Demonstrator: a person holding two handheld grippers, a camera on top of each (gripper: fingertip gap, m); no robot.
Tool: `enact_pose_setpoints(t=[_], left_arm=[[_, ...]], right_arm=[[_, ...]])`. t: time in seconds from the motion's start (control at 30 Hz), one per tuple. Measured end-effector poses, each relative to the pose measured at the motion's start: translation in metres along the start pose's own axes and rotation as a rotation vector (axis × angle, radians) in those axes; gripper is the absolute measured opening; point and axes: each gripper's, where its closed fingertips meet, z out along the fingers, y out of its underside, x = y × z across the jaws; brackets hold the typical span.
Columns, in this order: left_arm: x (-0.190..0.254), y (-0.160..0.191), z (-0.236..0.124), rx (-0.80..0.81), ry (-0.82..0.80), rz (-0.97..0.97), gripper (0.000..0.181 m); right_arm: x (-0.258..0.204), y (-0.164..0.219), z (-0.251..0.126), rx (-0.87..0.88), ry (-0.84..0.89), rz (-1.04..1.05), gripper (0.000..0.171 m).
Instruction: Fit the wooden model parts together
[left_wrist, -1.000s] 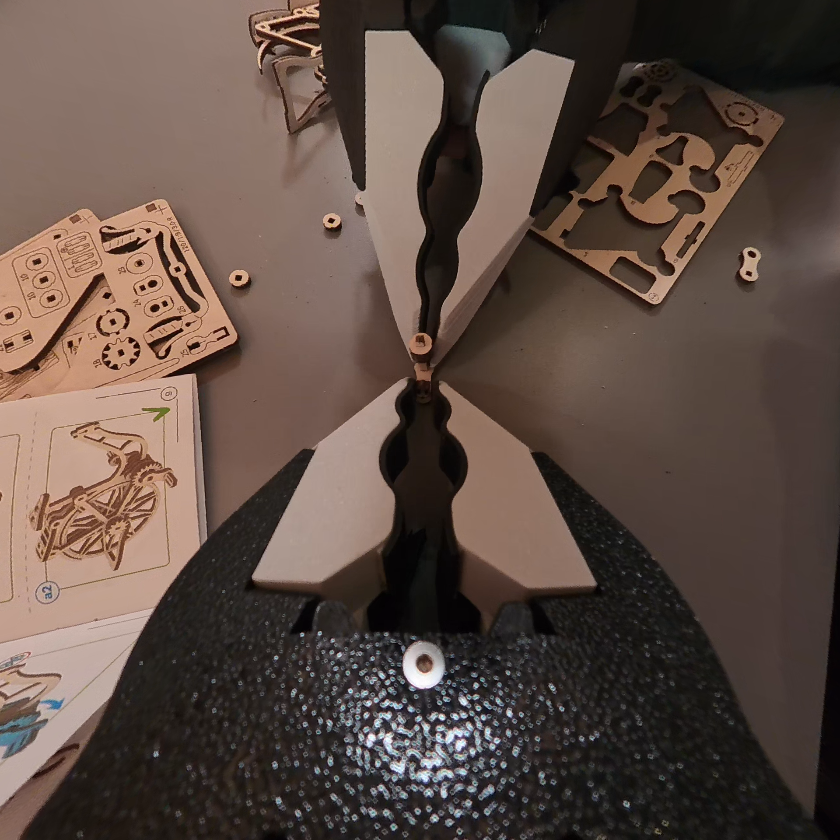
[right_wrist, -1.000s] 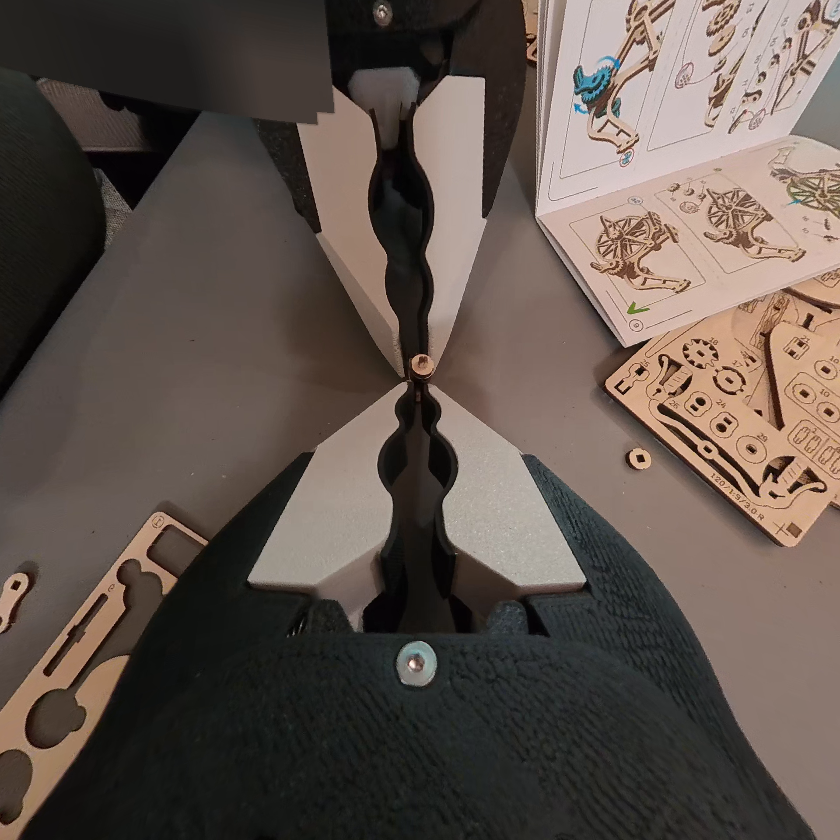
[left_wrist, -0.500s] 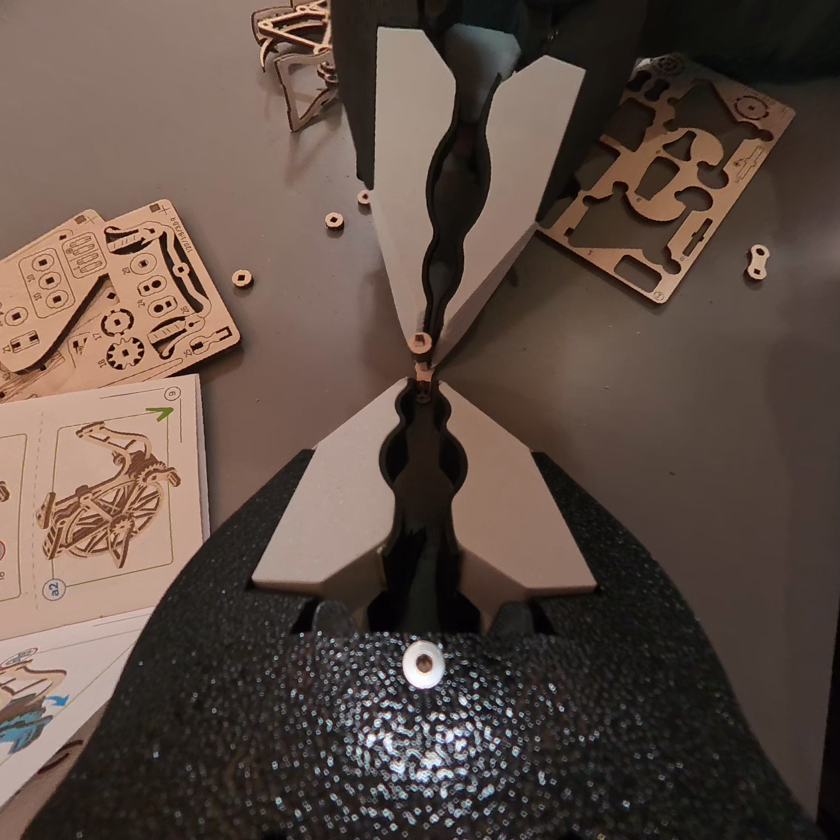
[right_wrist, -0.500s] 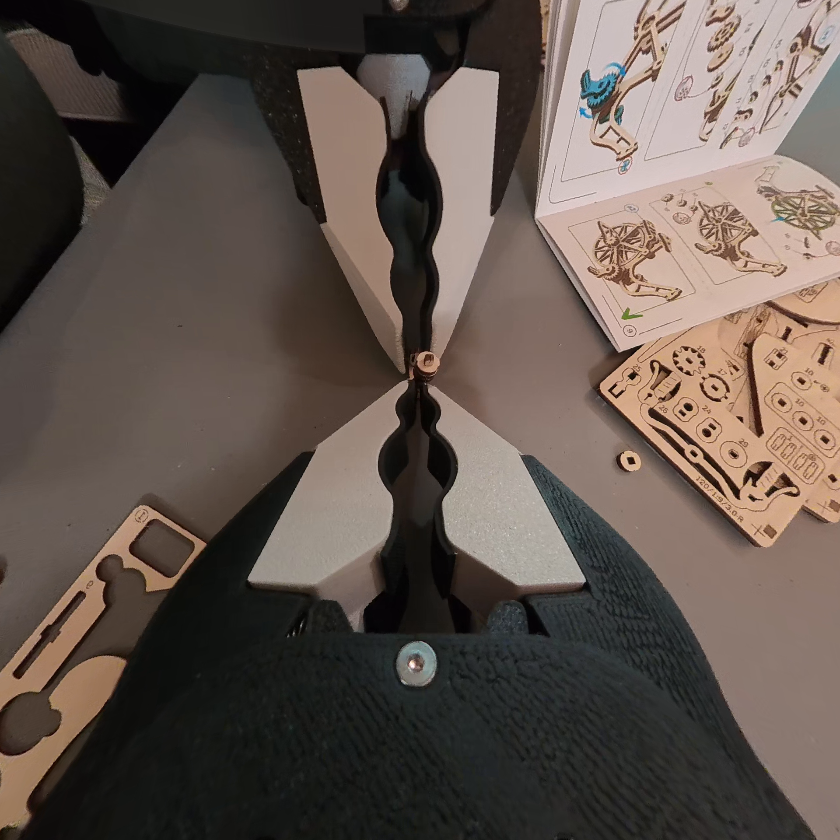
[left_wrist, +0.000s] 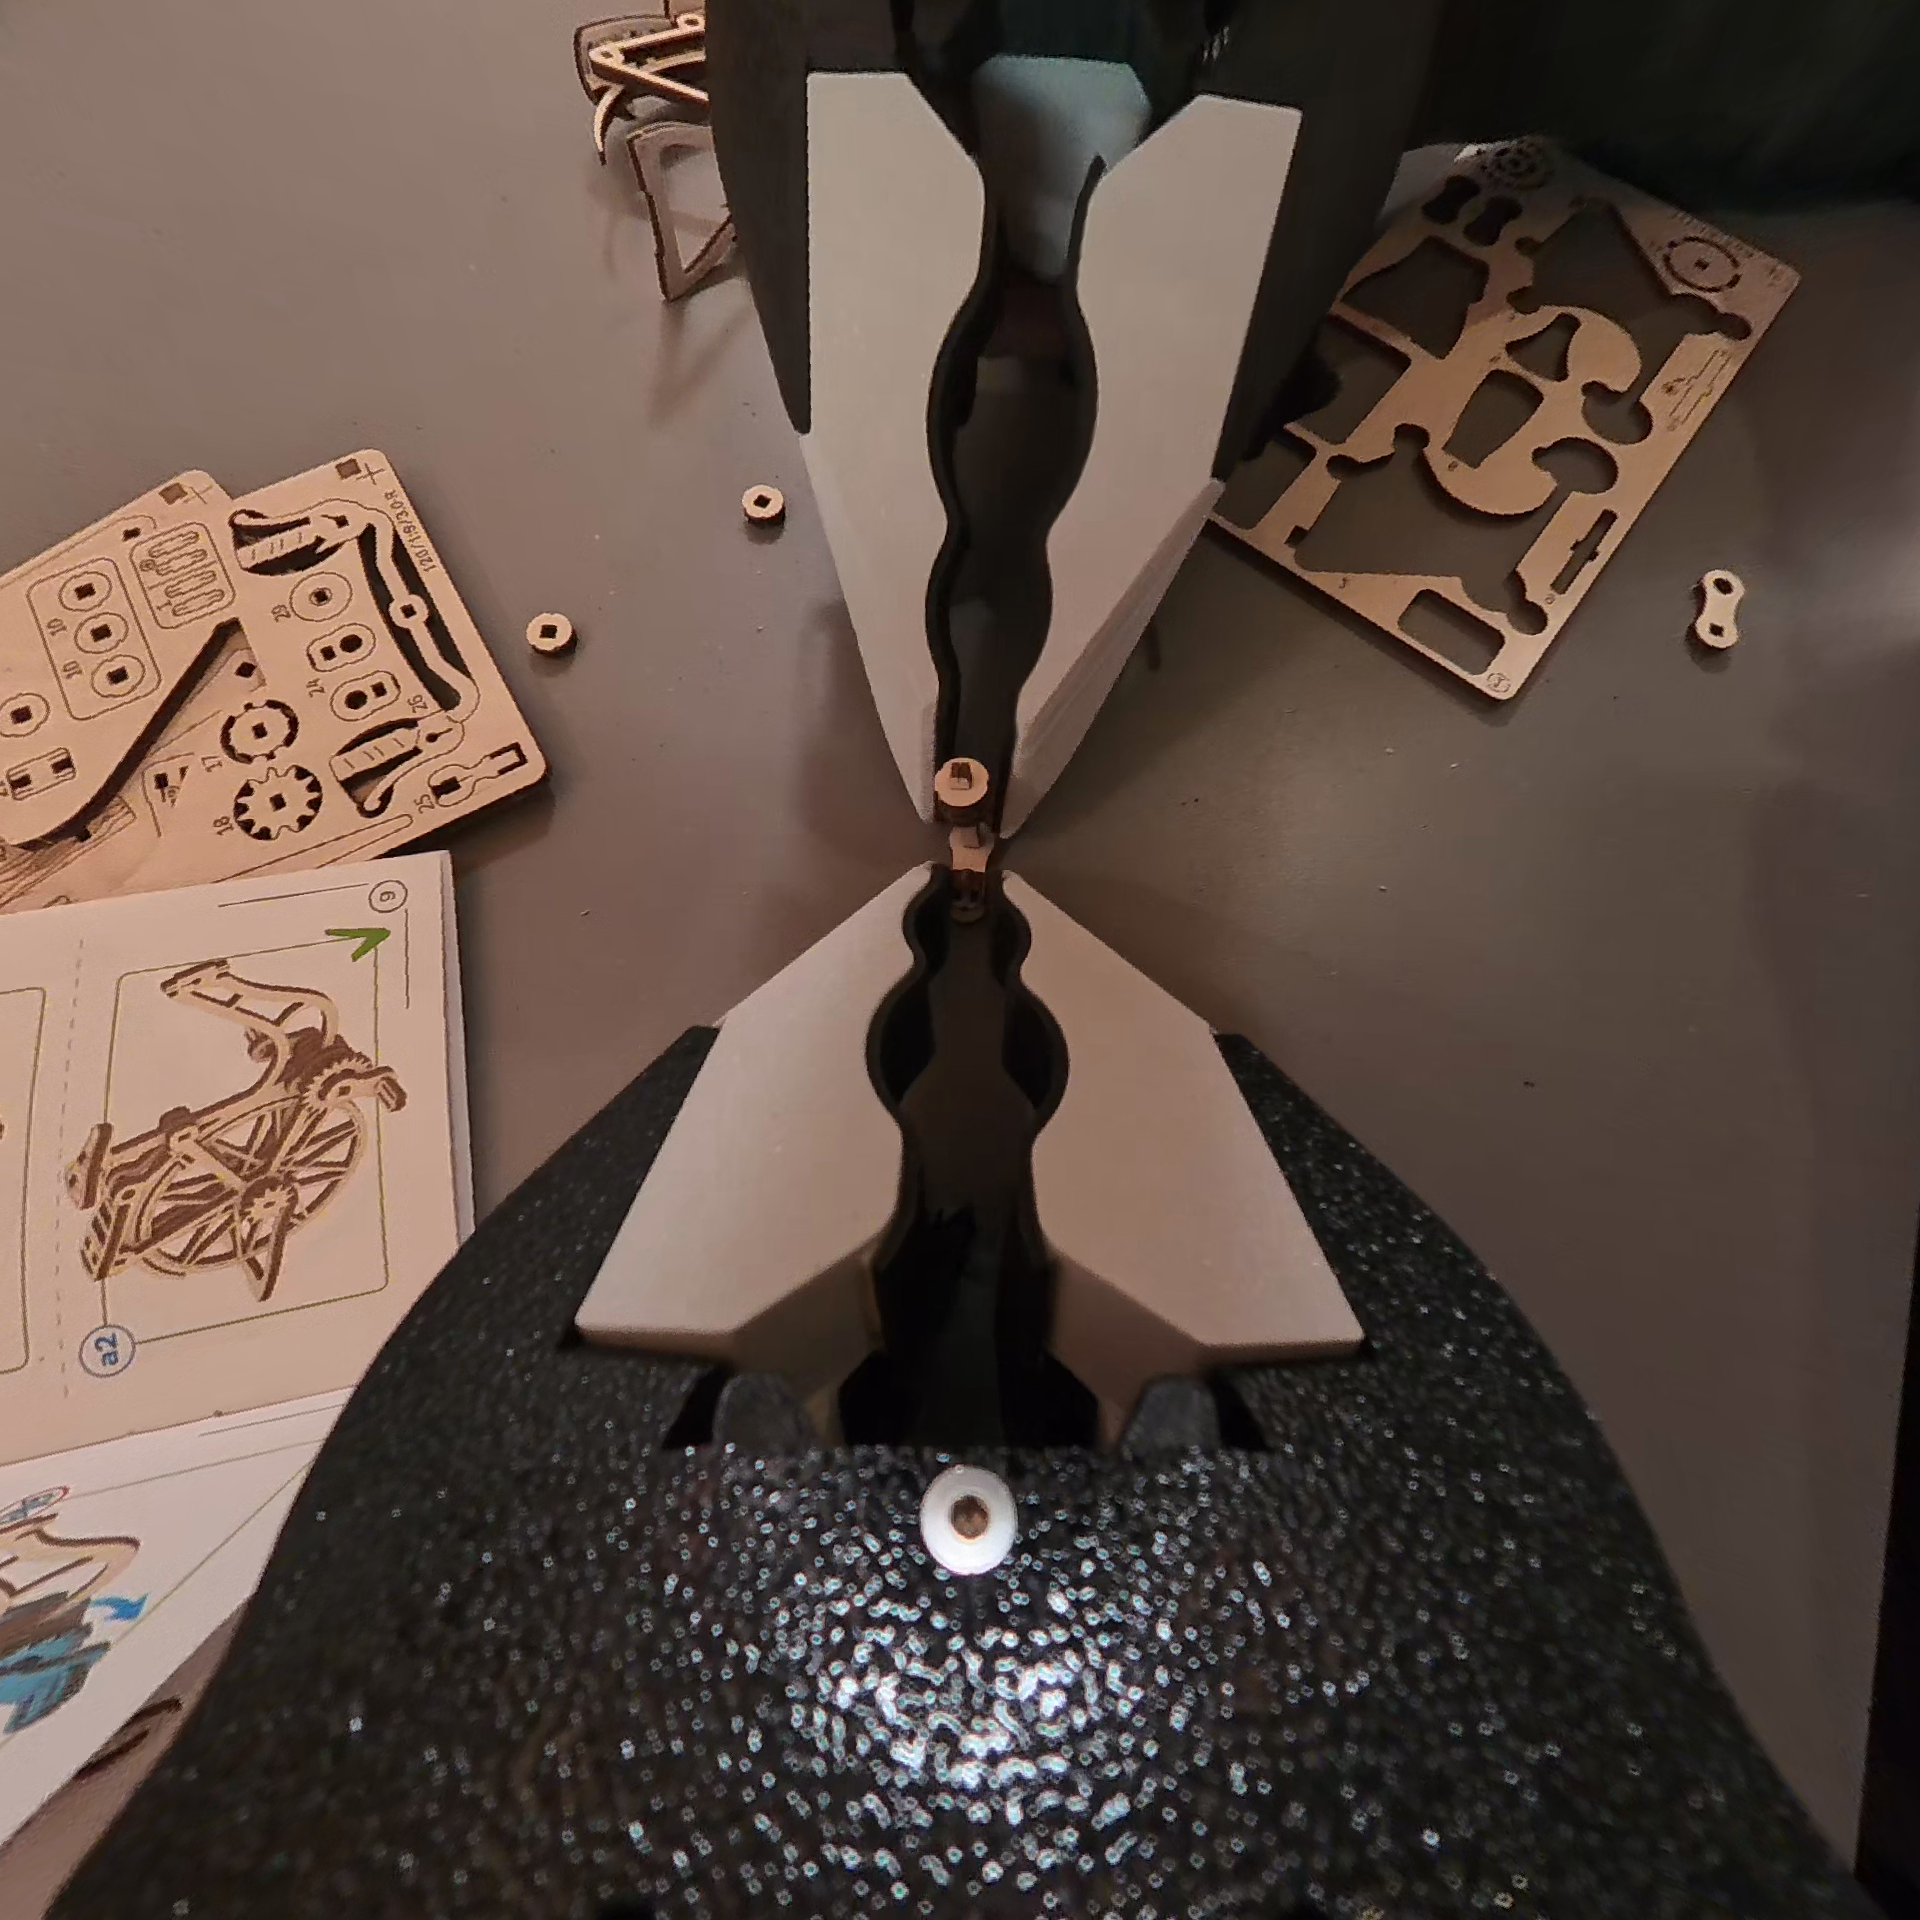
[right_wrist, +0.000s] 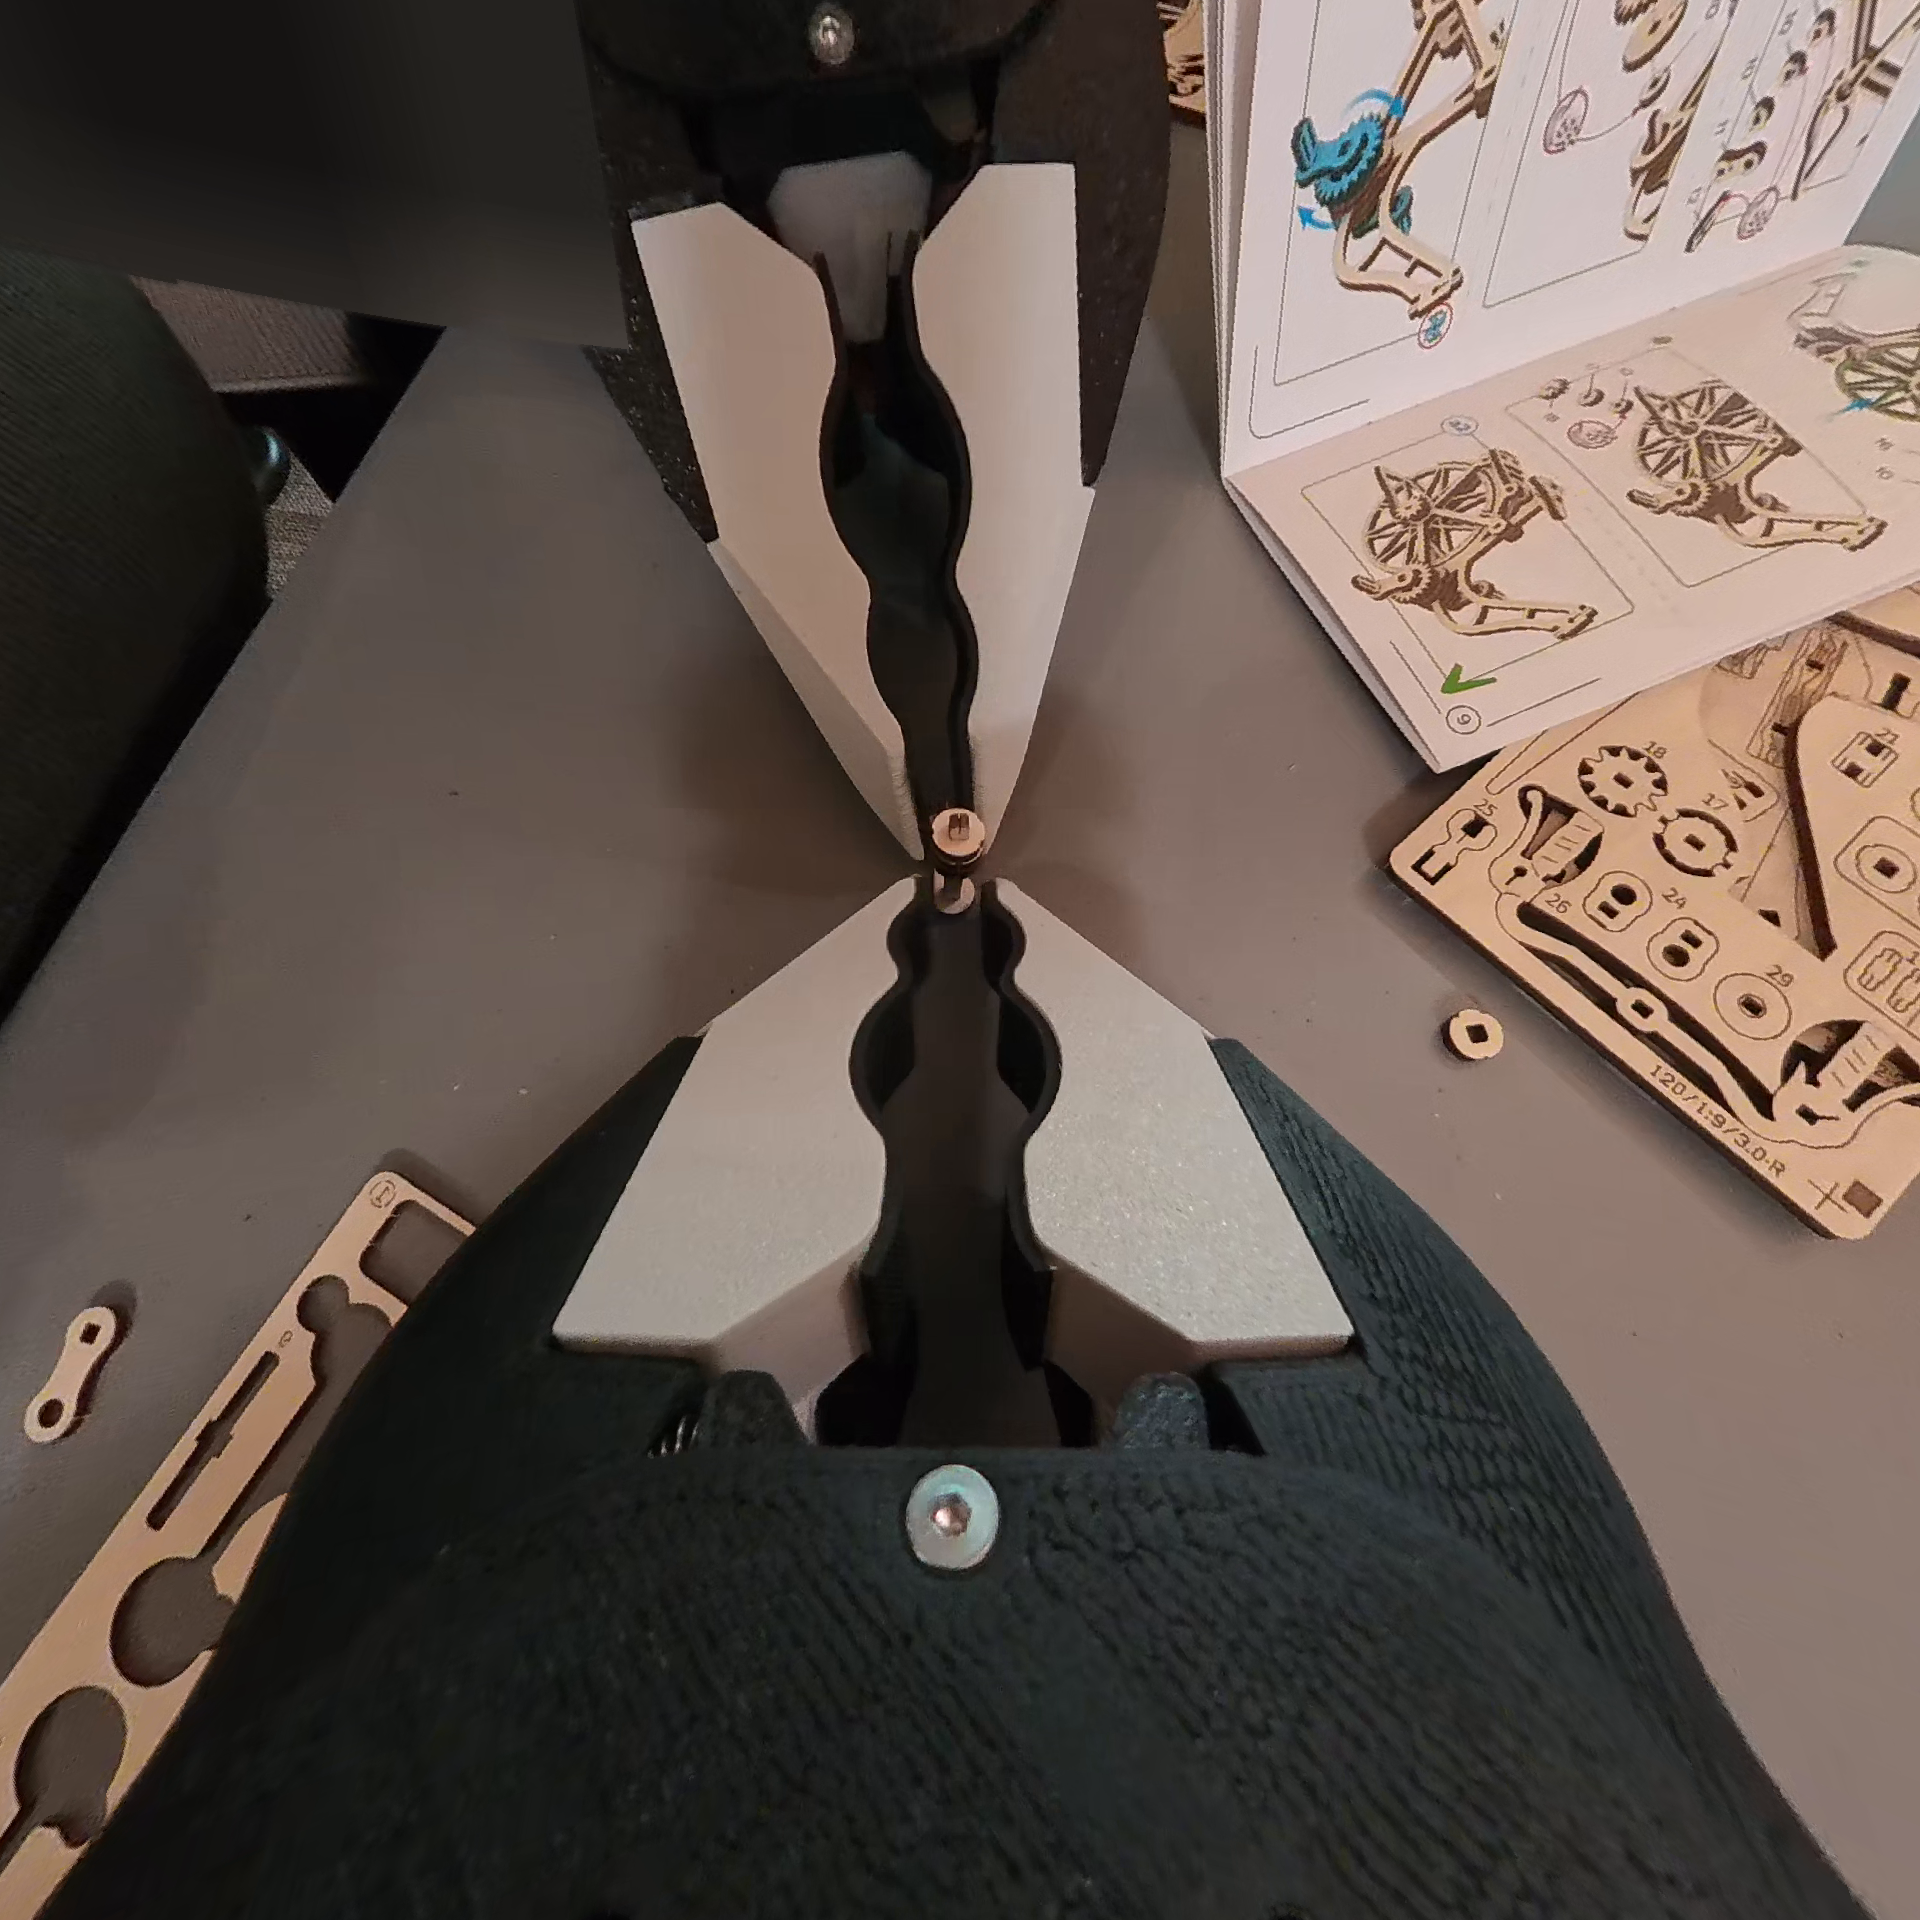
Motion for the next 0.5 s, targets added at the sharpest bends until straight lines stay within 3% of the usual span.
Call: enact_pose_setpoints(t=[0.5], left_arm=[[0.0001,0.0000,0.0001,0.000,-0.001,0.001,0.005]], right_arm=[[-0.0003,-0.0007,0.0008,0.001,0.001,0.005,0.002]])
